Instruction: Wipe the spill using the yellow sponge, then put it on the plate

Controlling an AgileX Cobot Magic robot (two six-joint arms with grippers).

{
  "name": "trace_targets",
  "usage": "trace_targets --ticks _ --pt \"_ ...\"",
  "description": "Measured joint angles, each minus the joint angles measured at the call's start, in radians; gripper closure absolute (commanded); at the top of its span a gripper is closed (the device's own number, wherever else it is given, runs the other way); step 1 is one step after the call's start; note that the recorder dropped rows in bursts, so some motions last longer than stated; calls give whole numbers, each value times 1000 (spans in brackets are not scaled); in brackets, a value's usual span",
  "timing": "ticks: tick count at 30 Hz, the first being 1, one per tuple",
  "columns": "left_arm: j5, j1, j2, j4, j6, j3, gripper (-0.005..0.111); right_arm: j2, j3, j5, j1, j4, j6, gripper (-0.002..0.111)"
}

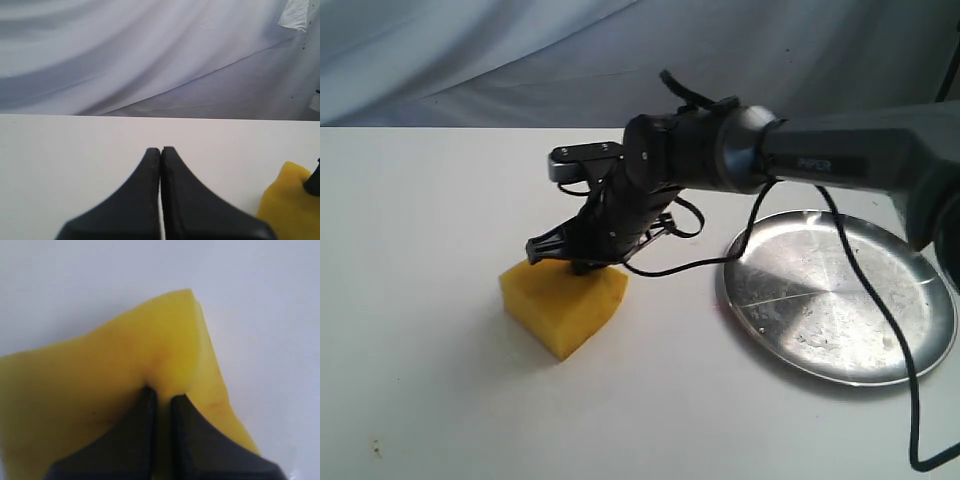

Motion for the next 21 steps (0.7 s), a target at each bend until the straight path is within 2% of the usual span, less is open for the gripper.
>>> trace_targets --ticks 11,15,21 --pt "0 0 0 0 0 0 105 0 -16 118 147 -2 -59 108" --pt "0 0 0 0 0 0 105 -15 -4 160 167 -15 -65 108" --pt "0 0 0 0 0 0 105 -86 113 152 160 -47 -68 108"
